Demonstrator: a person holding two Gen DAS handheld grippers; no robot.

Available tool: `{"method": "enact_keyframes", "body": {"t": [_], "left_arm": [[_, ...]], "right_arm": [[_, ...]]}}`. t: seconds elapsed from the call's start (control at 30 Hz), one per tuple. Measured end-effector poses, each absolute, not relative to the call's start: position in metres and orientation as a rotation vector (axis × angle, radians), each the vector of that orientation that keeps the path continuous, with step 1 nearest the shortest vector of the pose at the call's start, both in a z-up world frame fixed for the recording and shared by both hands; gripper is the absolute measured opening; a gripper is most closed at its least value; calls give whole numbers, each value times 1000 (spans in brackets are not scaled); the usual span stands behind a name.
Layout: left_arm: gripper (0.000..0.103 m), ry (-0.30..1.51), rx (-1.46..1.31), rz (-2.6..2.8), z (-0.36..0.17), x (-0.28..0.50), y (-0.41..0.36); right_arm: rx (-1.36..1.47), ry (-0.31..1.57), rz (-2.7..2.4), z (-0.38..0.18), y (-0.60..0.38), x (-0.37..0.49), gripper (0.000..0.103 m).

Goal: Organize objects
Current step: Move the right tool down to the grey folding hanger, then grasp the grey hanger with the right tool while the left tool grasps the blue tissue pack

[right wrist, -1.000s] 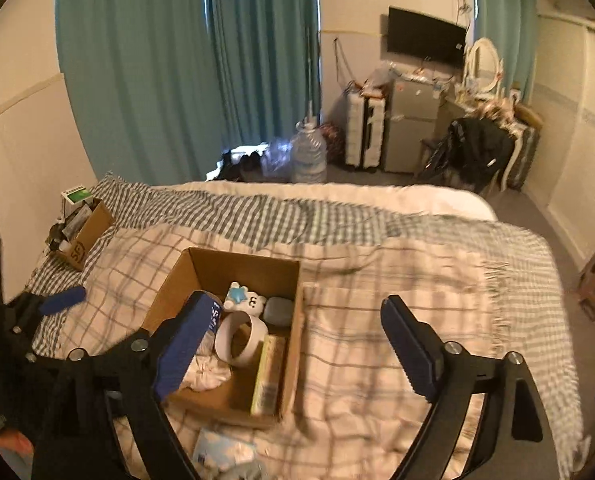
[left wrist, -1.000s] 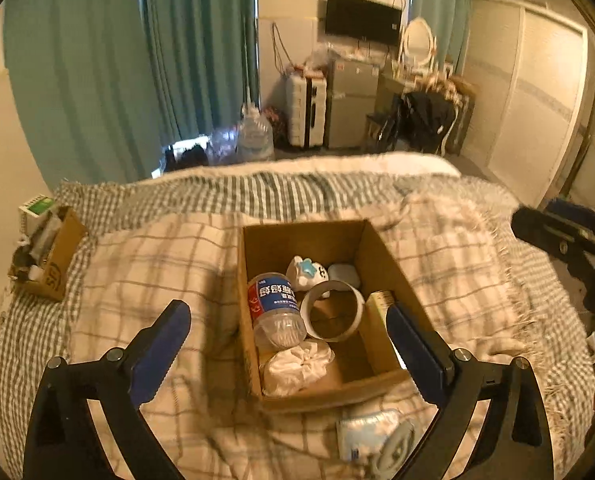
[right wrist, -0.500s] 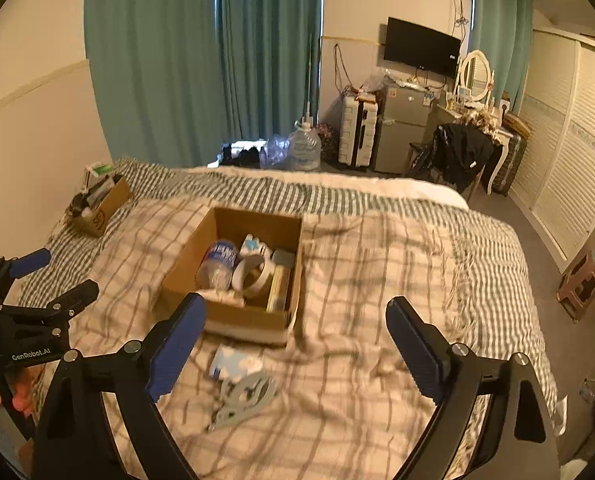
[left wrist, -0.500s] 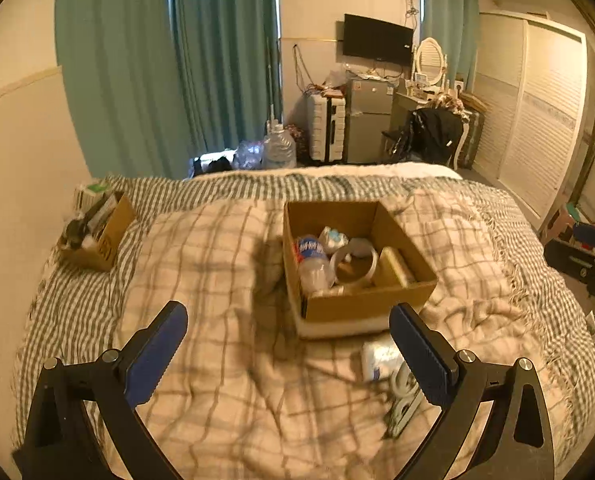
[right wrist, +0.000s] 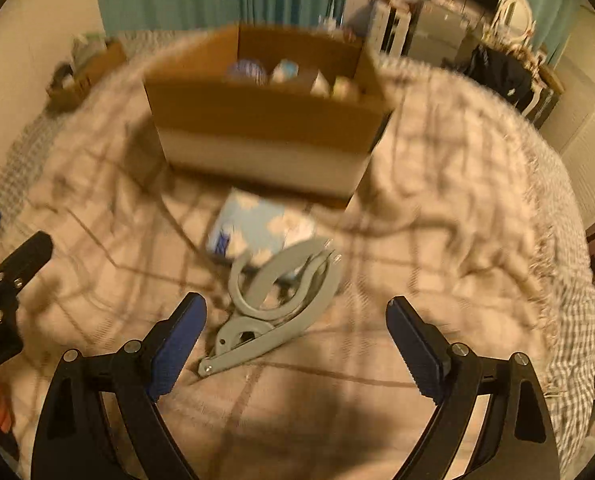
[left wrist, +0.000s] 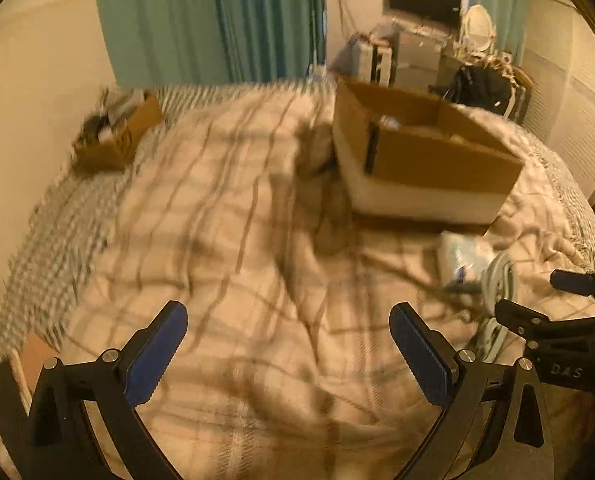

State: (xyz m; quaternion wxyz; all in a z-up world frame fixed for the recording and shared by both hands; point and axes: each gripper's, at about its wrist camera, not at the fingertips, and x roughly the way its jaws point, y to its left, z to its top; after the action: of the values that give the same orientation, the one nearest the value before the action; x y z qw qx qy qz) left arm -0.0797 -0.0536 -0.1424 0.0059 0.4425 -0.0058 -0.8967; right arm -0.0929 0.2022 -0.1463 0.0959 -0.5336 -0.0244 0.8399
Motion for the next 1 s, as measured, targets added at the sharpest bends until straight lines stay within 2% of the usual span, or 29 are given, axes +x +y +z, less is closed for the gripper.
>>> {"method": "enact_keyframes", "body": {"t": [0.17,0.23,0.27,0.4,0.43,0.47,0.57,0.6,0.67,1.0], "left_arm": [[103,66,1424,-2788,-151,-83,-62],[103,61,1435,-2786,-153,-83,-60],[103,53,1438,-2786,-153,-83,-59],[103,7,1441,-2790,-153,-82,-53],[103,-1,1441,-2791,-153,-83,-52],[103,-10,1440,-2792,-152,-82,-52],[103,-34,1434,-2799,-149,-82,-47],[103,-39,1436,-2798,-148,-82,-46],[103,-41,1437,-2805,-144,-83,-41],[103,-77,1490,-2878,-134,-108,22]], "right_arm": [[-1671,-52,2431,-172,205,-109,91],[-1696,-53,2418,-178,206,-109,80],[-1699,-44,2413,-179,207,-108,68],[-1638,20,2441,-167,216,-92,61],[-1624,32,2455,-163,218,-88,54],[-1612,37,2462,-159,217,-85,34],[-1577,29,2456,-148,222,-73,35],[-1577,43,2461,-146,224,-71,31],[-1547,66,2479,-138,227,-65,13],[-1382,83,2556,-87,263,-53,6]]}}
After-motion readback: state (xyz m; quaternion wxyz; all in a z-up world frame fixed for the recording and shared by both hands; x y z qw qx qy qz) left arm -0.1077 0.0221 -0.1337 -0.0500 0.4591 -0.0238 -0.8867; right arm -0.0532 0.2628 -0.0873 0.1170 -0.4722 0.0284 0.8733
